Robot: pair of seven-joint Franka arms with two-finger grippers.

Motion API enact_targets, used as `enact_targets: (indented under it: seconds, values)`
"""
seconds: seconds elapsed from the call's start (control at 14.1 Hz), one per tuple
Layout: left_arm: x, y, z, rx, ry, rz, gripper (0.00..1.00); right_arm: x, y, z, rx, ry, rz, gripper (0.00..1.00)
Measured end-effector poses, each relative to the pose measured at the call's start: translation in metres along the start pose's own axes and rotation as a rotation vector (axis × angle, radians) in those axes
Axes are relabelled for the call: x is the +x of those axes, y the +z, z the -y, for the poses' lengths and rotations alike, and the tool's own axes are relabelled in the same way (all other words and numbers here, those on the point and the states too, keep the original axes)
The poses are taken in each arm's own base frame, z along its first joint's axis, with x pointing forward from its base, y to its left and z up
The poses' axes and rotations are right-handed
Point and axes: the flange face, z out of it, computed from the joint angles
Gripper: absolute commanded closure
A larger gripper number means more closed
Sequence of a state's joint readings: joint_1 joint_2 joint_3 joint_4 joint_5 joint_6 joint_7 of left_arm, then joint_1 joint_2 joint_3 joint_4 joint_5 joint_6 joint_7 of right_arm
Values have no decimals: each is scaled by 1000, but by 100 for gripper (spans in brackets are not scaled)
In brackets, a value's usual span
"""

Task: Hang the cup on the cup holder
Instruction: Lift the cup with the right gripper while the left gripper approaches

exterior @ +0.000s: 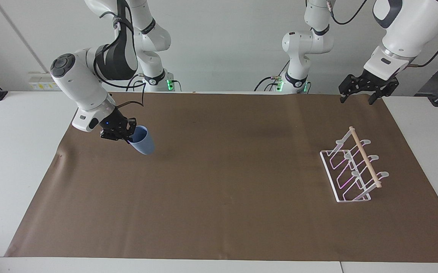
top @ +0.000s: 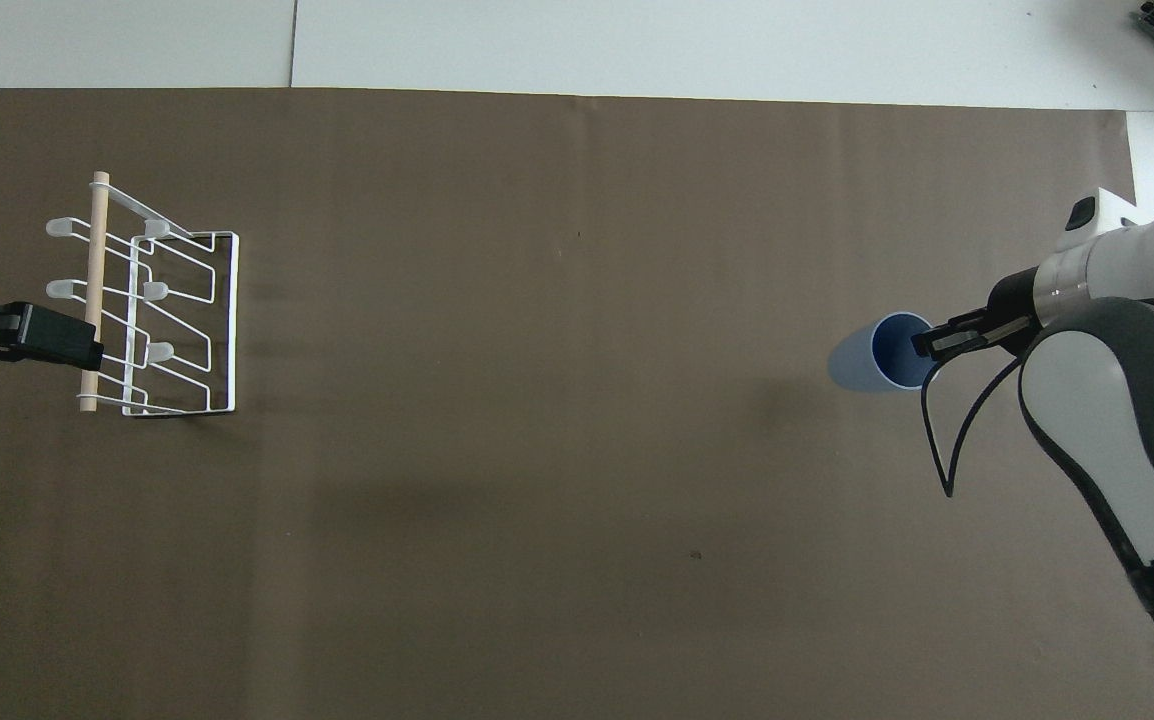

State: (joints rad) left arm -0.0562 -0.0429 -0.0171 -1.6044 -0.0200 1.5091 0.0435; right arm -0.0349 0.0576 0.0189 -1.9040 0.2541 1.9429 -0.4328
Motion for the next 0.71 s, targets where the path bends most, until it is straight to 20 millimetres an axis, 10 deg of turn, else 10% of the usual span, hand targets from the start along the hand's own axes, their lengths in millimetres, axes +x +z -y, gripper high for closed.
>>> enact_targets:
  seconds: [0.71]
  values:
    - [-3, 2, 4, -8, -9, 26, 0, 14, -24, 59, 488, 88, -101, 100]
